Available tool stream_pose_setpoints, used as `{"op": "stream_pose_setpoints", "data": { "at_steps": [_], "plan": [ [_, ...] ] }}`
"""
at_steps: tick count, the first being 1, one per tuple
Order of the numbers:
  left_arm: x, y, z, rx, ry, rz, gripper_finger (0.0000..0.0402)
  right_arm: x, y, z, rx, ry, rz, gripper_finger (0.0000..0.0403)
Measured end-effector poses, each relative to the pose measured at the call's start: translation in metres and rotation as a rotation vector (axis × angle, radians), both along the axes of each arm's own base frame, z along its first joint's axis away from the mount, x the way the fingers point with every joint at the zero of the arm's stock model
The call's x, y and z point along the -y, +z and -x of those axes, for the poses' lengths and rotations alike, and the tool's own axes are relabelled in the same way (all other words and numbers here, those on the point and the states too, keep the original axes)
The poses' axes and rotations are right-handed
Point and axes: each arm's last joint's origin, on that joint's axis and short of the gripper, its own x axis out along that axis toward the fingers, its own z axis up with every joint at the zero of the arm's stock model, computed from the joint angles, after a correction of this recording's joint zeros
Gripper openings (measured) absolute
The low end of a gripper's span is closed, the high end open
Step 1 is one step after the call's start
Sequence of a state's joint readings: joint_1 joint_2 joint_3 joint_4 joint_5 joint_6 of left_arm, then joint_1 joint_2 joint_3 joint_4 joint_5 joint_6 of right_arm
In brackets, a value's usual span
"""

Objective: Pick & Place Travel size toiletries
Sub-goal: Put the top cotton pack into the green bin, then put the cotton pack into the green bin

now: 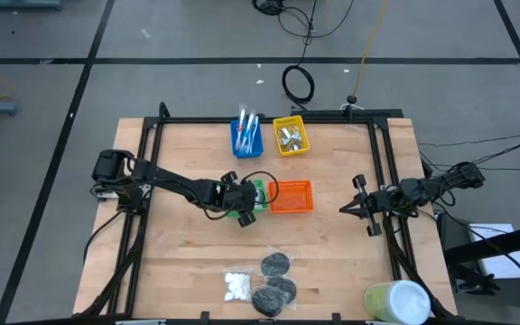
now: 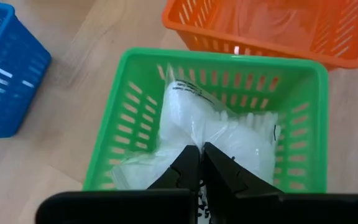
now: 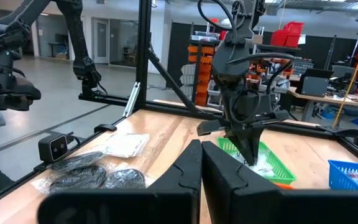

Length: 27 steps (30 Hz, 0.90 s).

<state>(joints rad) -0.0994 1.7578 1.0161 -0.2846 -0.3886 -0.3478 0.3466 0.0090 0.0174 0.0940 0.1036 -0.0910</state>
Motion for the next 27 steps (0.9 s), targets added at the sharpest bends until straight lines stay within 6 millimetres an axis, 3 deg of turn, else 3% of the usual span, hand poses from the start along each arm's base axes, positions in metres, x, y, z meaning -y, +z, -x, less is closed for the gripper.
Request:
{"op": "stream_pose_setpoints", "data": {
  "at_steps": [8, 17, 22, 27],
  "plan": [
    [0.001, 0.0, 0.0, -0.005, -0.02, 0.025, 0.0019, 0.0, 0.0, 0.0, 0.0, 0.0, 0.0, 0.0],
    [-0.002, 0.004, -0.002, 0.002, -0.026, 0.036, 0.0148, 0.0, 0.0, 0.0, 0.0, 0.0, 0.0, 0.0],
    [-0.004, 0.023, -0.004, -0.02, -0.096, -0.014, 0.022, 0.0, 0.0, 0.0, 0.0, 0.0, 0.0, 0.0],
    [-0.001, 0.06, -0.002, -0.028, -0.121, -0.022, 0.0262, 0.0, 0.0, 0.0, 0.0, 0.0, 0.0, 0.0]
  ]
}}
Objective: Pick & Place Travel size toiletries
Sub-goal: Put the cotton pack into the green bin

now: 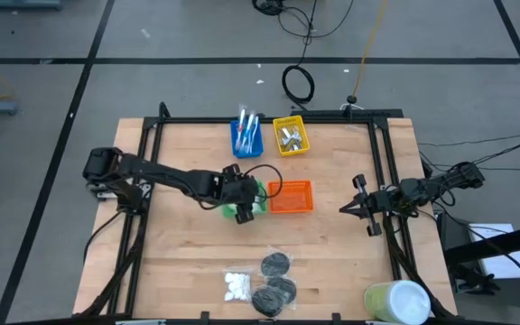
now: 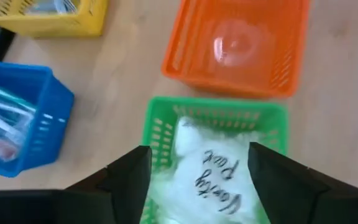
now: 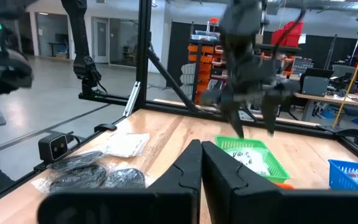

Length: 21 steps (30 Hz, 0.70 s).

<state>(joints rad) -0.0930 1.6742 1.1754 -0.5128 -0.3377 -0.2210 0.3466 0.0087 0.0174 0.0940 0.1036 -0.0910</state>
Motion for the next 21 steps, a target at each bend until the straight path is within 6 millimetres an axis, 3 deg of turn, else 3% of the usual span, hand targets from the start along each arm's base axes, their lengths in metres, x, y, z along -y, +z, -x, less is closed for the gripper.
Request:
{"op": "stream_pose_setpoints", "data": {
  "at_steps": [5, 8, 13, 21],
  "plan": [
    [0.023, 0.032, 0.009, 0.001, -0.054, 0.158, 0.0279, 0.0, 0.0, 0.0, 0.0, 0.0, 0.0, 0.0],
    [0.05, 0.033, 0.015, -0.022, -0.173, 0.294, 0.0279, 0.0, 0.0, 0.0, 0.0, 0.0, 0.0, 0.0],
    [0.1, 0.019, 0.025, -0.078, -0.327, 0.313, 0.0266, 0.0, 0.0, 0.0, 0.0, 0.0, 0.0, 0.0],
    [0.155, -0.015, 0.031, -0.11, -0.329, 0.333, 0.0245, 0.0, 0.0, 0.0, 0.0, 0.0, 0.0, 0.0]
  ]
}}
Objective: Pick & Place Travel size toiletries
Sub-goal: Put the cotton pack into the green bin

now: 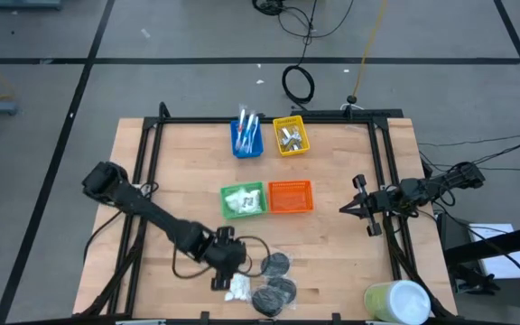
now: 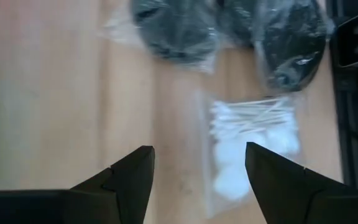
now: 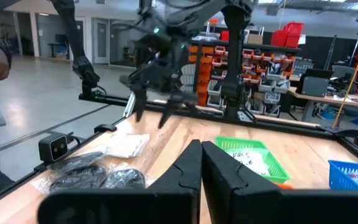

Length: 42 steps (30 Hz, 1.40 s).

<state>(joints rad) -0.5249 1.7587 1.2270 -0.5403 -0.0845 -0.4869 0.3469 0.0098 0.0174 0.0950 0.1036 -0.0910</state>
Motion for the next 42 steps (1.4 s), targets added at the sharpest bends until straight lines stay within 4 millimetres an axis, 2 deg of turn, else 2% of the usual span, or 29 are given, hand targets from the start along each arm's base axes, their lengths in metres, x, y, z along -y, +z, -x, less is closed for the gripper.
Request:
{"op": "stream_pose_setpoints", "data": {
  "at_steps": [7, 11, 15, 19, 22, 32, 37, 42],
  "plan": [
    [0.026, -0.031, -0.005, -0.02, 0.013, 0.048, 0.0241, 0.0, 0.0, 0.0, 0.0, 0.0, 0.0, 0.0],
    [0.029, -0.047, -0.007, -0.084, 0.034, 0.074, 0.0241, 0.0, 0.0, 0.0, 0.0, 0.0, 0.0, 0.0],
    [0.027, -0.056, -0.011, -0.106, 0.031, 0.089, 0.0241, 0.0, 0.0, 0.0, 0.0, 0.0, 0.0, 0.0],
    [0.024, -0.056, -0.013, -0.105, 0.031, 0.085, 0.0236, 0.0, 0.0, 0.0, -0.001, 0.0, 0.0, 0.0],
    [0.023, -0.056, -0.013, -0.107, 0.02, 0.078, 0.0207, 0.0, 0.0, 0.0, 0.0, 0.0, 0.0, 0.0],
    [0.01, -0.056, -0.014, -0.197, 0.018, 0.117, 0.0019, 0.0, 0.0, 0.0, 0.0, 0.0, 0.0, 0.0],
    [-0.003, -0.046, -0.006, -0.257, 0.046, 0.065, 0.001, 0.0, 0.0, 0.0, -0.001, 0.0, 0.0, 0.0],
    [-0.016, -0.012, 0.003, -0.17, 0.055, 0.002, 0.0005, 0.0, 0.0, 0.0, -0.001, 0.0, 0.0, 0.0]
  ]
}}
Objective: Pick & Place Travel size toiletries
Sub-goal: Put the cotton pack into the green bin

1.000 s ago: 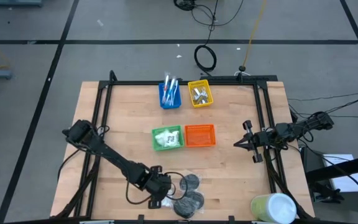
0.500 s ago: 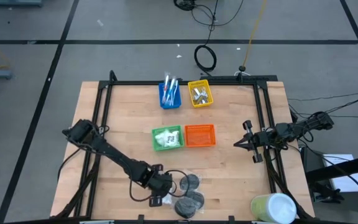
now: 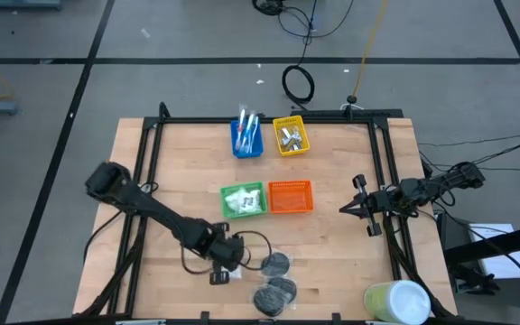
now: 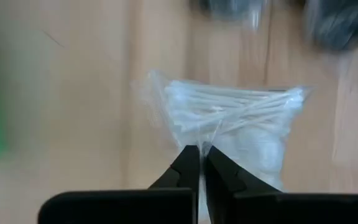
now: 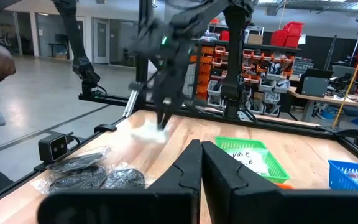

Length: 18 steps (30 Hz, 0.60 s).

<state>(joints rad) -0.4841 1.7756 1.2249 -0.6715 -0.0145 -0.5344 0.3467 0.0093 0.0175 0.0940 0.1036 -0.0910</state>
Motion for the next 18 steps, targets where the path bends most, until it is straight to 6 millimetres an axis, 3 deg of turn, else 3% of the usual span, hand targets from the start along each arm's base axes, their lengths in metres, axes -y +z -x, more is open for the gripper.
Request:
{"op": "stream_pose_setpoints", "data": {
  "at_steps": [5, 10, 14, 18],
  "plan": [
    [-0.019, 0.05, 0.011, 0.231, -0.007, -0.151, 0.0002, 0.0, 0.0, 0.0, 0.0, 0.0, 0.0, 0.0],
    [-0.047, 0.093, 0.024, 0.46, 0.124, -0.457, 0.0003, 0.0, 0.0, 0.0, 0.0, 0.0, 0.0, 0.0],
    [-0.07, 0.106, 0.025, 0.495, 0.187, -0.58, 0.0004, 0.0, 0.0, 0.0, 0.0, 0.0, 0.0, 0.0],
    [-0.094, 0.1, 0.016, 0.427, 0.201, -0.562, 0.0001, 0.0, 0.0, 0.0, 0.0, 0.0, 0.0, 0.0]
  ]
}}
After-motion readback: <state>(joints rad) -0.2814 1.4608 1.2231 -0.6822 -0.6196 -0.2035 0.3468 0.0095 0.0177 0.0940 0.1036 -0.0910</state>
